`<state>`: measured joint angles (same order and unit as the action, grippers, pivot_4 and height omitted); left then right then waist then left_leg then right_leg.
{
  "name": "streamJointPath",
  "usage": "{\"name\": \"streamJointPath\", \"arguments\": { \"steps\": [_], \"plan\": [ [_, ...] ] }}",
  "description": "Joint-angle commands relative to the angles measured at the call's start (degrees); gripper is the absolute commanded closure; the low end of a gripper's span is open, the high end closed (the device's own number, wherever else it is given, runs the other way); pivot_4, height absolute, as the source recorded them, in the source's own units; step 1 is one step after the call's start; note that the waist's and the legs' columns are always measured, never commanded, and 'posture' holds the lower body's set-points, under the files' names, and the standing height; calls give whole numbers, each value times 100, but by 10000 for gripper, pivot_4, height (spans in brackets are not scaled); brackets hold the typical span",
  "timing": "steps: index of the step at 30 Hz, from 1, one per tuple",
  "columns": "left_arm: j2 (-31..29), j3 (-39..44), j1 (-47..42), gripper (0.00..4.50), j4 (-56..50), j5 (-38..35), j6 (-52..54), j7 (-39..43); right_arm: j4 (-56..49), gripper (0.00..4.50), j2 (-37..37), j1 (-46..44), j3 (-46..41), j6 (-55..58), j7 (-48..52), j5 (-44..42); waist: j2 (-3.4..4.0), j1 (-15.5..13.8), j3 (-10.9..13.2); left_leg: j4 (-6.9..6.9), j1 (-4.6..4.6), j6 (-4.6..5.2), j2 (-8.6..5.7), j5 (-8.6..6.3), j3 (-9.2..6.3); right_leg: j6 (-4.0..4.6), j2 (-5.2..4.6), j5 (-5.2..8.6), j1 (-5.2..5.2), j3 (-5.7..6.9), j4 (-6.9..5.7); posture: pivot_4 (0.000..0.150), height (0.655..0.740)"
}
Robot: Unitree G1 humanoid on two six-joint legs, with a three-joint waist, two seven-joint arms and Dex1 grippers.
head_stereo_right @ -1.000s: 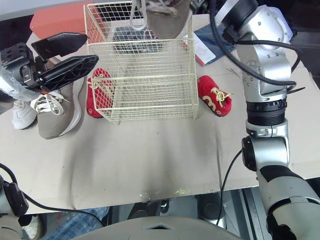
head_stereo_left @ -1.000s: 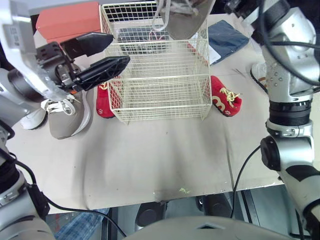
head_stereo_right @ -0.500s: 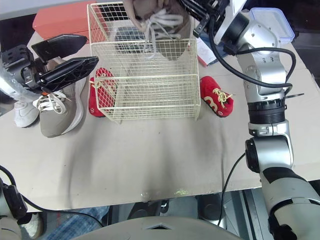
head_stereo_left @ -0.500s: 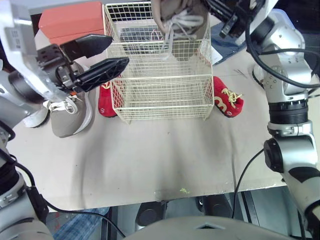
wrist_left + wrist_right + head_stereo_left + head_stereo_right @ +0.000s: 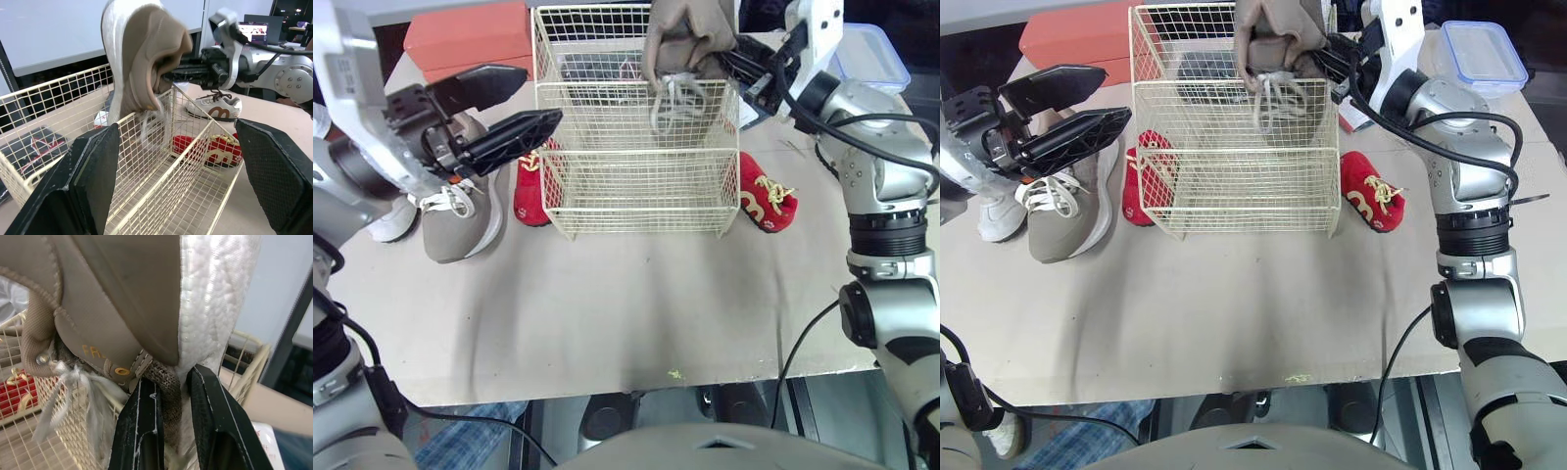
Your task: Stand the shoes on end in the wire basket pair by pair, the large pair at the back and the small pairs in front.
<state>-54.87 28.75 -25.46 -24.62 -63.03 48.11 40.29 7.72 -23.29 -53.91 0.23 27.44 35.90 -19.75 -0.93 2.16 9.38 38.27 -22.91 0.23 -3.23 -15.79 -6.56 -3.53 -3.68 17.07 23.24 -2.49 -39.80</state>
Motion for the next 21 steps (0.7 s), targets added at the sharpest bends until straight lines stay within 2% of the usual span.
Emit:
{"name": "streamJointPath", "arguments": {
  "steps": [1, 2, 3, 4, 6, 10, 17, 20, 21],
  "plan": [
    [-144, 106, -72, 4083, -62, 54, -136, 32, 126, 44032, -90, 109, 39, 278, -30, 142, 0, 0, 0, 0, 0, 0, 0, 0, 0, 0, 0, 0, 0, 0, 0, 1500, 7400],
    [-146, 103, -69, 4083, -59, 64, -139, 38, 105, 44032, -102, 114, 25, 278, -34, 138, 0, -1, 0, 0, 0, 0, 0, 0, -1, 0, 0, 0, 0, 0, 0, 1500, 7400],
    [-147, 98, -68, 3941, -53, 74, -140, 44, 83, 34154, -112, 119, 12, 279, -37, 135, 0, -2, 0, 0, 0, 0, 0, 0, -1, 0, 0, 0, 0, 1, 0, 1500, 7400],
    [-144, 90, -68, 3941, -44, 92, -145, 53, 47, 30654, -132, 124, -13, 274, -28, 130, 0, -1, 0, 0, 0, 0, 0, 0, -1, 0, 0, 0, 0, 1, 0, 1500, 7400],
    [-136, 81, -64, 3941, -29, 128, -153, 69, -32, 19882, -175, 130, -81, 293, -8, 106, 0, 21, 0, 1, 0, 0, -1, 0, 3, 0, 0, 0, -1, -3, 1, 1500, 7400],
    [-126, 70, -53, 3941, 5, 214, -183, 104, -207, 1744, -305, 142, -192, 248, 127, 33, 4, 40, 4, -1, -1, 0, 0, 0, 3, 0, 2, 0, 3, -5, -1, 1500, 7400],
    [-103, 174, 68, 3941, 8, 412, -316, 126, -956, 741, -760, 295, -573, 516, 730, -592, 8, 44, 7, -7, -8, 0, 2, 0, 9, 0, 2, 0, 13, -11, 0, 1500, 7400],
    [-35, 320, 174, 3941, 91, 579, -480, 44, -1321, 741, -938, 432, -781, 676, 1107, -1075, 7, 38, 7, -7, -8, 1, 3, 0, 9, 0, 2, 0, 12, -10, 2, 1500, 7400],
    [-5, 373, 255, 3941, 240, 840, -665, -15, -1543, 741, -978, 504, -846, 716, 1317, -1337, 7, 39, 7, -7, -8, 1, 3, 0, 9, 0, 1, 0, 12, -11, 2, 1500, 7400]
  ]
}}
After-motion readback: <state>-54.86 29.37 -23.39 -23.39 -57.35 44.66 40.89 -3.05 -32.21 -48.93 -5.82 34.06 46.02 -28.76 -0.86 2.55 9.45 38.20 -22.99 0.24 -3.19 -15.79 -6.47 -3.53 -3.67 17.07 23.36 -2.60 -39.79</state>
